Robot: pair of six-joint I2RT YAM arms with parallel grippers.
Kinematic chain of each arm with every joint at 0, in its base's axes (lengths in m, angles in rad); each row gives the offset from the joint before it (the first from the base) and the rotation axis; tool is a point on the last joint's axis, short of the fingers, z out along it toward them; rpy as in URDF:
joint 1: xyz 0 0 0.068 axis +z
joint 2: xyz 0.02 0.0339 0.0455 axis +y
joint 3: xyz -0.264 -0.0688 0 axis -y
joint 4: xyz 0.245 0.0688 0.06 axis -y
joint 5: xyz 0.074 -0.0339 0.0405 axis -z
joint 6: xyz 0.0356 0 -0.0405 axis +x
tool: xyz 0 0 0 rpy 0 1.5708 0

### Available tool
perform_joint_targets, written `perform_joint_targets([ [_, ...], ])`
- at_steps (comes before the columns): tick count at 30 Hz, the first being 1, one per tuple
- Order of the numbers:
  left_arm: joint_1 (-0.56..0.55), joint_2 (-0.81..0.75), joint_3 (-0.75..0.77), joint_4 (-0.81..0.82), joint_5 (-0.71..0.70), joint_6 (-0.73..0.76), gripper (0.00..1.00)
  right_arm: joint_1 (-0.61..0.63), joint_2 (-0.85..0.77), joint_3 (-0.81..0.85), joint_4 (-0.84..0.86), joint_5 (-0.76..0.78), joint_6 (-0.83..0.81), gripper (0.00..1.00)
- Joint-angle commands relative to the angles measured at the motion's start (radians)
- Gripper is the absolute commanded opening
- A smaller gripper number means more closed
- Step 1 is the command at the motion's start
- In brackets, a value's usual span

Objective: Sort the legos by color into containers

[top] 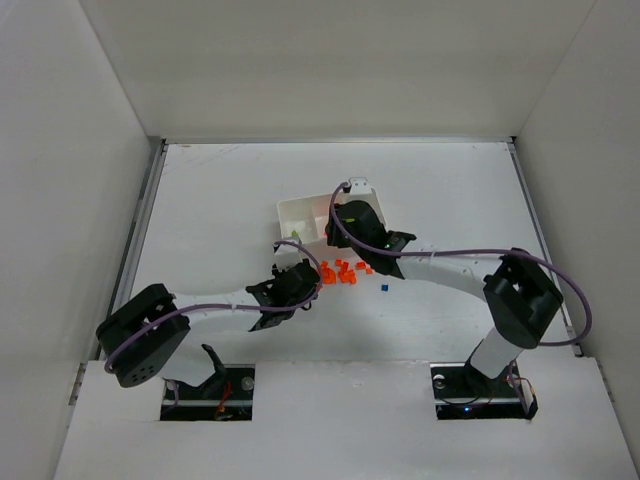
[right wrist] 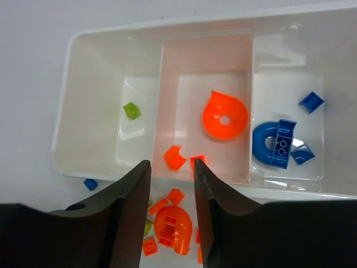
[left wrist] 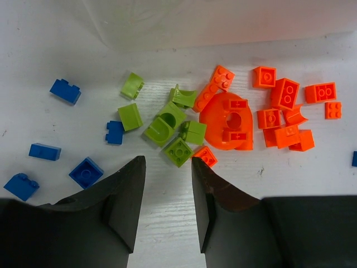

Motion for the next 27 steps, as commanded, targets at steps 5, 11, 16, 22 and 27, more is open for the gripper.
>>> perform_joint_targets([
  [5, -0.008, 0.034, 0.02, 0.038, -0.034, -0.02, 0.35, 0.015, -0.089, -0.023, 0.081, -0.008, -0.011, 0.43],
  [11, -0.017, 0.091, 0.046, 0.041, -0.037, -0.019, 0.35, 0.048, -0.158, -0.117, 0.105, -0.005, 0.026, 0.43],
  [16, -0.014, 0.132, 0.064, 0.047, -0.046, -0.01, 0.35, 0.065, -0.223, -0.201, 0.114, 0.001, 0.066, 0.43],
  [22, -0.019, 0.145, 0.071, 0.024, -0.057, -0.005, 0.23, 0.077, -0.298, -0.319, 0.124, 0.011, 0.106, 0.43],
  [27, -0.028, 0.073, 0.068, -0.04, -0.043, -0.001, 0.15, 0.079, -0.316, -0.411, 0.113, 0.023, 0.127, 0.43],
])
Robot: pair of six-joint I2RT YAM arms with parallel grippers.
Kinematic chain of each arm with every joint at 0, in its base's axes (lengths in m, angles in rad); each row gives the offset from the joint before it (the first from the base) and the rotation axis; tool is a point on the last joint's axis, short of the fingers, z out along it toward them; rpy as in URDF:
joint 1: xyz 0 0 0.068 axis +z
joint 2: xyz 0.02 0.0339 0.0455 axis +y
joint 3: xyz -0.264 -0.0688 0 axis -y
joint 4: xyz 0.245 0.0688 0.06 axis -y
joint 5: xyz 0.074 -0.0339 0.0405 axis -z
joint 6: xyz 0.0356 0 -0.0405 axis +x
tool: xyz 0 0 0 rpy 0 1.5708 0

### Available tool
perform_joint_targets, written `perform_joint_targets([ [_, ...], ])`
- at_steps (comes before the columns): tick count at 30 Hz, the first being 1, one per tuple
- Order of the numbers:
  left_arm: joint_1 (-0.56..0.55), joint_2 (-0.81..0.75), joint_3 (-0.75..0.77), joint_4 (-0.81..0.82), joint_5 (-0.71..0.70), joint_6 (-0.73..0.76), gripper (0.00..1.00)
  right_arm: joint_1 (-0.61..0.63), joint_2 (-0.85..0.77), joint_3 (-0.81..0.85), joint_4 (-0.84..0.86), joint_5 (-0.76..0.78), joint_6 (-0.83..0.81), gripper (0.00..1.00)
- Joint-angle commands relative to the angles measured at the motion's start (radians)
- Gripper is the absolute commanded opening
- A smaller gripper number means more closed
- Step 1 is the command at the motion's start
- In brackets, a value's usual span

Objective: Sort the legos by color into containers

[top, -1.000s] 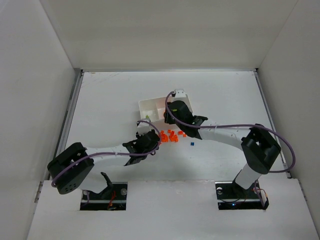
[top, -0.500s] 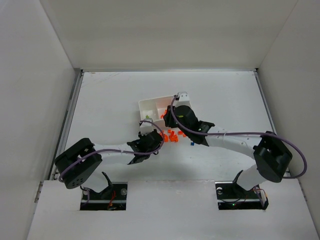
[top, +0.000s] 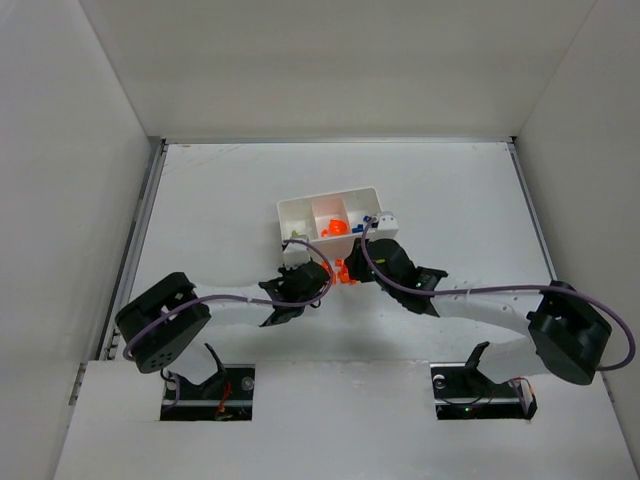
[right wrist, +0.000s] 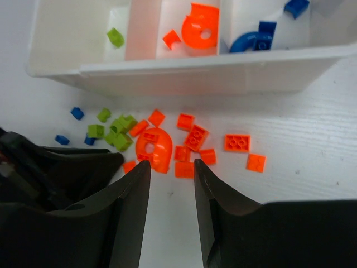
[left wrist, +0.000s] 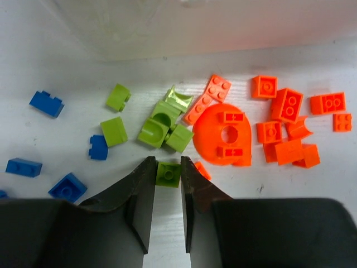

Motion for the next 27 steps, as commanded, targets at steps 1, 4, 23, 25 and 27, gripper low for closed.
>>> perform_joint_targets([
  [1, -0.013, -0.079, 0.012, -0.104, 0.006, 0.006, 0.15, 0.016, -0.021, -0.055, 0.038, 0.024, 0.041, 0.43],
  [4, -0.011, -0.168, 0.021, -0.138, 0.006, 0.021, 0.13, 0.026, -0.013, -0.09, 0.041, 0.025, 0.046, 0.46],
  [23, 0.278, -0.078, 0.309, -0.065, 0.103, 0.221, 0.16, 0.1, 0.108, -0.075, 0.035, 0.059, 0.012, 0.61],
  [25, 0.295, -0.027, 0.341, -0.061, 0.106, 0.234, 0.17, 0.1, 0.12, -0.074, 0.037, 0.059, 0.015, 0.58],
  [27, 0.308, 0.017, 0.367, -0.061, 0.105, 0.245, 0.18, 0.096, 0.135, -0.063, 0.037, 0.056, 0.011, 0.55],
])
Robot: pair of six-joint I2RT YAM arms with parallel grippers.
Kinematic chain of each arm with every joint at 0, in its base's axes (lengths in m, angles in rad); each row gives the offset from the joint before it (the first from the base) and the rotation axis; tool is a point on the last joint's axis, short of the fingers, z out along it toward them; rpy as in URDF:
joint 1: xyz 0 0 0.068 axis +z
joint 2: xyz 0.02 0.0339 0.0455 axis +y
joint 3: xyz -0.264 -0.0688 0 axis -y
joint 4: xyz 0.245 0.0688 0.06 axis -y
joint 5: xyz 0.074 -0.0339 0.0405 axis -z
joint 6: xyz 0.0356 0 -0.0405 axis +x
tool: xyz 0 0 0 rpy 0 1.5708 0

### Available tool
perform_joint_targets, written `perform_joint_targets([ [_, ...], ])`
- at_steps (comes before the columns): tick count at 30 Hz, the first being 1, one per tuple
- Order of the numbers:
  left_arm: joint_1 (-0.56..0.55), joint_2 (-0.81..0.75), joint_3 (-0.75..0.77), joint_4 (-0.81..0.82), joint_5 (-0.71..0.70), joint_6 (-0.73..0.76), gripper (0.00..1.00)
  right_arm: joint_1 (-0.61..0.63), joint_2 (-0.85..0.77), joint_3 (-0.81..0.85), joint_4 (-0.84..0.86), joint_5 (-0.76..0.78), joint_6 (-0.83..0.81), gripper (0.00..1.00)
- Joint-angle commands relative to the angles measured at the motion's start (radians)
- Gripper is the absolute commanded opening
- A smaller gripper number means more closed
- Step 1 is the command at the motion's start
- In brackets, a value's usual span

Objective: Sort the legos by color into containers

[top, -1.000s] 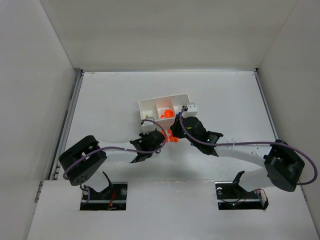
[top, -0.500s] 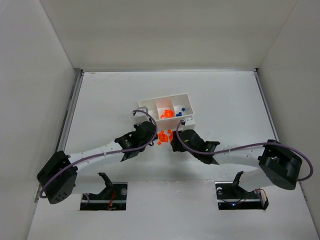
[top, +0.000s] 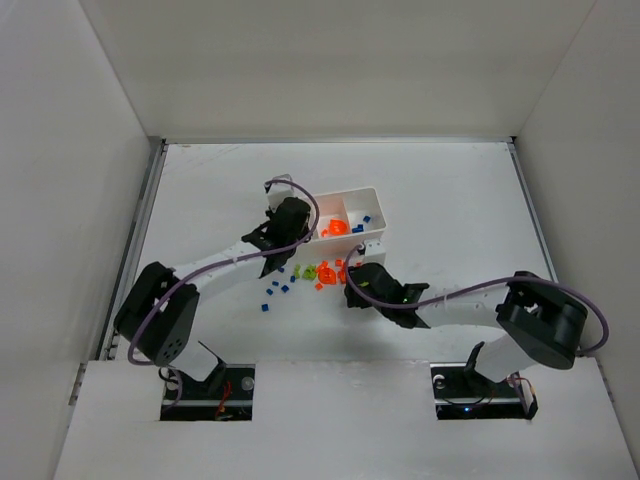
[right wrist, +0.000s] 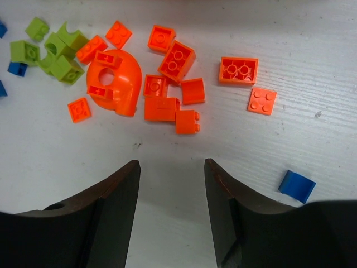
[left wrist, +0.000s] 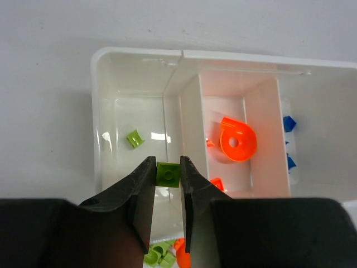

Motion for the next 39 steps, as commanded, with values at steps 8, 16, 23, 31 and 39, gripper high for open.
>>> perform_joint_targets([
  [8, 0.023, 0.078, 0.086, 0.04, -0.008, 0.075, 0.36, -0.017, 0.055, 0.073, 0.012, 0.036, -0.032, 0.52],
  [16, -0.03, -0.135, -0.092, 0.037, -0.002, 0.061, 0.35, -0.049, 0.105, 0.093, 0.008, 0.055, -0.038, 0.46],
  [23, -0.158, -0.284, -0.273, 0.003, 0.002, -0.019, 0.33, -0.06, 0.148, 0.107, 0.026, 0.061, -0.035, 0.37],
  [31, -0.248, -0.284, -0.353, -0.028, -0.019, -0.103, 0.33, -0.054, 0.032, 0.071, -0.032, 0.099, -0.008, 0.16],
  [39, -0.264, -0.223, -0.362, 0.037, -0.002, -0.116, 0.33, -0.051, -0.158, 0.144, -0.138, 0.082, -0.046, 0.15],
])
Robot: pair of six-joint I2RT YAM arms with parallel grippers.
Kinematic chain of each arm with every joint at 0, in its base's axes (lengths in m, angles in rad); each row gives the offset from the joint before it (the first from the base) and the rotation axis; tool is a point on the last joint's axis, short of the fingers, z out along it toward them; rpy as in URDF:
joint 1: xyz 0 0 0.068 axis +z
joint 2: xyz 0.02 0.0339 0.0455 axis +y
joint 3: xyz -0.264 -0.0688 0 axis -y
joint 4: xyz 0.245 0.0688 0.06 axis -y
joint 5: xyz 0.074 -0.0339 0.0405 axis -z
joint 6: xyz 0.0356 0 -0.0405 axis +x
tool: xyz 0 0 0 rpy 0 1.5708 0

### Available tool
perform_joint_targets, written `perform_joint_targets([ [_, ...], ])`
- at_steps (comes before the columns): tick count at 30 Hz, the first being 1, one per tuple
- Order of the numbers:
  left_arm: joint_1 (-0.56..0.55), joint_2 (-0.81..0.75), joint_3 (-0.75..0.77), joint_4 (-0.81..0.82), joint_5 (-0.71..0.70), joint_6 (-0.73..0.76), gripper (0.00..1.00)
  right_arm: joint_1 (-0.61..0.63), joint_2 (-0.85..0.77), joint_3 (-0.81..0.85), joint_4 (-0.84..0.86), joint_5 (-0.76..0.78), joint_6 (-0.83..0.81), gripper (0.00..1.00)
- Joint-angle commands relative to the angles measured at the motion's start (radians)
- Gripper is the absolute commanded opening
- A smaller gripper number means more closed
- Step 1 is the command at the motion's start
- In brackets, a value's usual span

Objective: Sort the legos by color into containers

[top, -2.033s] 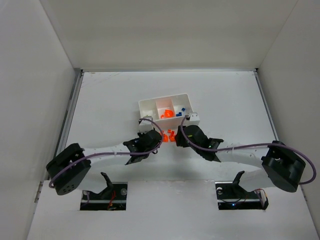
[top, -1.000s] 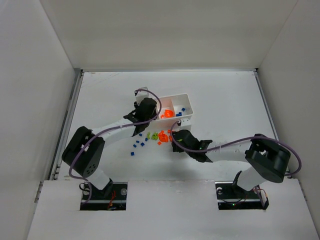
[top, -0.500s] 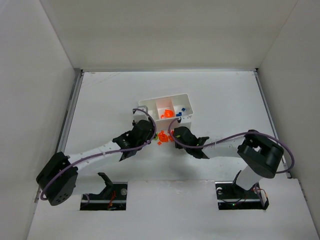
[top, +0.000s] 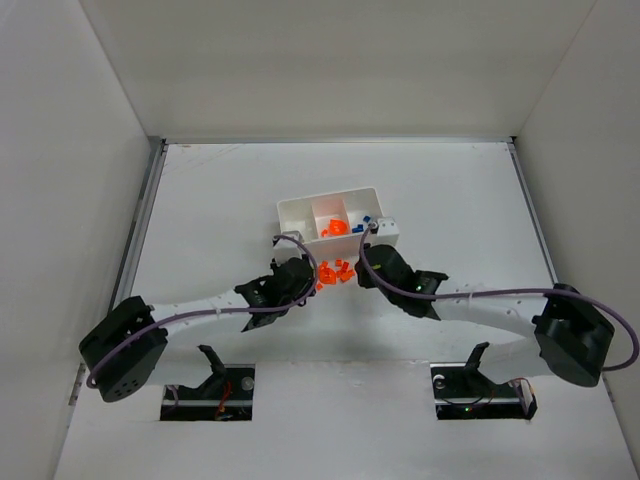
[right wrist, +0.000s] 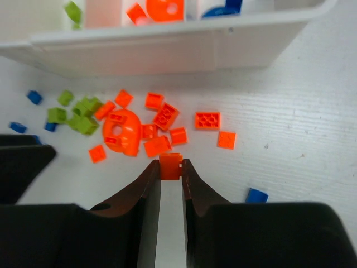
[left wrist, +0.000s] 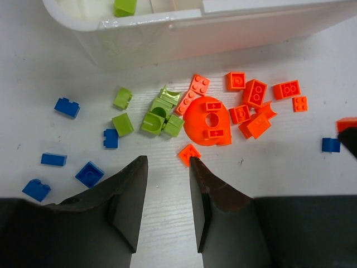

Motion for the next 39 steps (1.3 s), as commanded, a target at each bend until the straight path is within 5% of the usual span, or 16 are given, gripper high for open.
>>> perform_joint_targets([
  [1, -0.013, 0.014, -0.011, 0.054, -0.011, -0.024, 0.33, -0.003, -0.033, 0.094, -0.005, -0.003, -0.053, 0.15],
  [12, -0.002, 0.086, -0.057, 0.186, -0.077, -0.183, 0.37, -0.132, 0.248, 0.401, 0.086, -0.091, -0.171, 0.16],
  [18, -0.004, 0.136, -0.043, 0.213, -0.083, -0.189, 0.37, -0.141, 0.292, 0.455, 0.106, -0.114, -0.171, 0.48],
  [39, -0.041, 0.368, 0.044, 0.256, -0.166, -0.166, 0.3, -0.086, -0.039, 0.058, 0.146, -0.097, -0.07, 0.5],
])
